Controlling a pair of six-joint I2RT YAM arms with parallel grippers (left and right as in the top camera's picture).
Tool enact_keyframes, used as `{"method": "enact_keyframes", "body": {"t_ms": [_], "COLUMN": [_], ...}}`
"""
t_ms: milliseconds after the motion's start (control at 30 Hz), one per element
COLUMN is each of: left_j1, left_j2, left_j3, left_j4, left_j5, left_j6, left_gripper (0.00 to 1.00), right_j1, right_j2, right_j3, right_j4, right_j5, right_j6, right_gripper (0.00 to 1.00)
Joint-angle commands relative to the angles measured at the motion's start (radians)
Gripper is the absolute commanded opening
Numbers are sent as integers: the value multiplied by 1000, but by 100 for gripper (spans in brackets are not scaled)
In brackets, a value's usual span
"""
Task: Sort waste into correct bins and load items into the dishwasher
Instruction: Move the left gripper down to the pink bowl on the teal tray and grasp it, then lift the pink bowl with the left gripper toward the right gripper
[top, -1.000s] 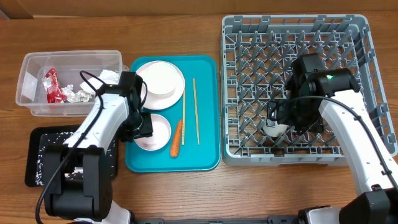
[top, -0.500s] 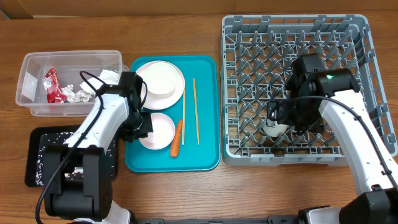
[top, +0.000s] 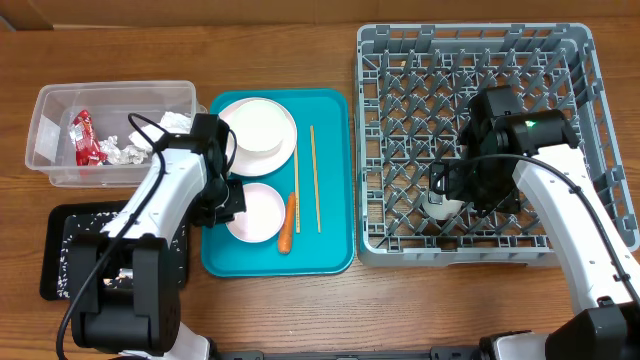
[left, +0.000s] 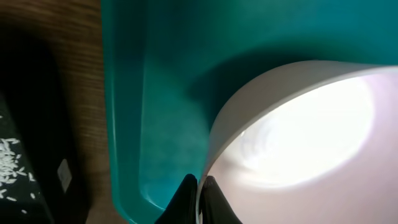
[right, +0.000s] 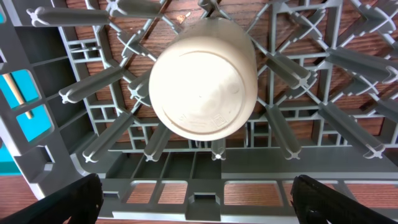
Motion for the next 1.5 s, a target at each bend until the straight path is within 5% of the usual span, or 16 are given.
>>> {"method": "enact_keyframes", "body": {"t_ms": [0,367,967,1467], "left_j1": [2,-30,-284,-287], "left_j2": [-3,-44,-42,-42], "left_j3": [111,439,466,466], "left_j4": [-62,-220,-112,-113], "left_j5": [-1,161,208,354], "left_j6": [9,10,-25,-16], "left_gripper": [4,4,4,4], "right_j1": [4,4,17,309], "right_j2": [1,1,1,1], "right_j3": [19,19,212,211], "right_j4": [8,53,85,224], "right_j5": [-10,-10,-408,-69], "right_j6": [0,0,-60,-10], "right_gripper": [100,100,100,100]}}
